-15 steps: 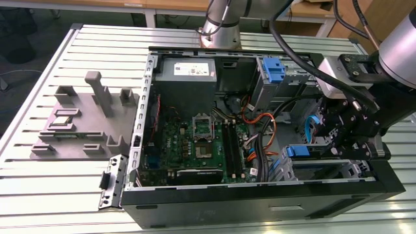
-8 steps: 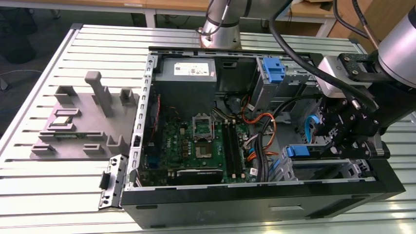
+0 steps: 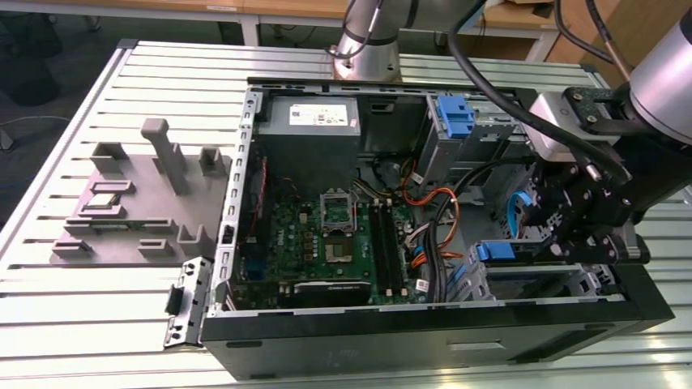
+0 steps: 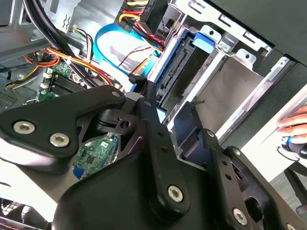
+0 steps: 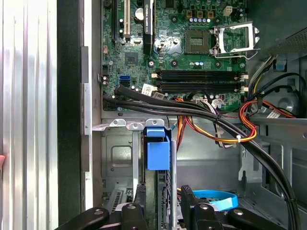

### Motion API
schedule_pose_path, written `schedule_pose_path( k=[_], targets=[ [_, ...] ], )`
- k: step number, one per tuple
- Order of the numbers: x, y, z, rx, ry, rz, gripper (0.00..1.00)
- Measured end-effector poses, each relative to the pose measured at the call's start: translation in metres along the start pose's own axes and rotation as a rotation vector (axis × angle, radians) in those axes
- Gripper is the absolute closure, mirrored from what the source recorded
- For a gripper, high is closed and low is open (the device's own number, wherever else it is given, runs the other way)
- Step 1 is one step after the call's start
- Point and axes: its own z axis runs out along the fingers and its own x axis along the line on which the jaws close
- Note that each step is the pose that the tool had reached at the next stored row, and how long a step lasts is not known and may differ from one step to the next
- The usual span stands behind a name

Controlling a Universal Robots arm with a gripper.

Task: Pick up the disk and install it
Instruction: 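Insert the first disk wire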

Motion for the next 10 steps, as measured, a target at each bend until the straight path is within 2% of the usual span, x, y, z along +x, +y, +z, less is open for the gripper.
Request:
schedule_pose_path(
  k=[10],
  targets=[
    [-0.0001,0.0,-0.0022,0.0,0.0001,0.0,0.58]
  ],
)
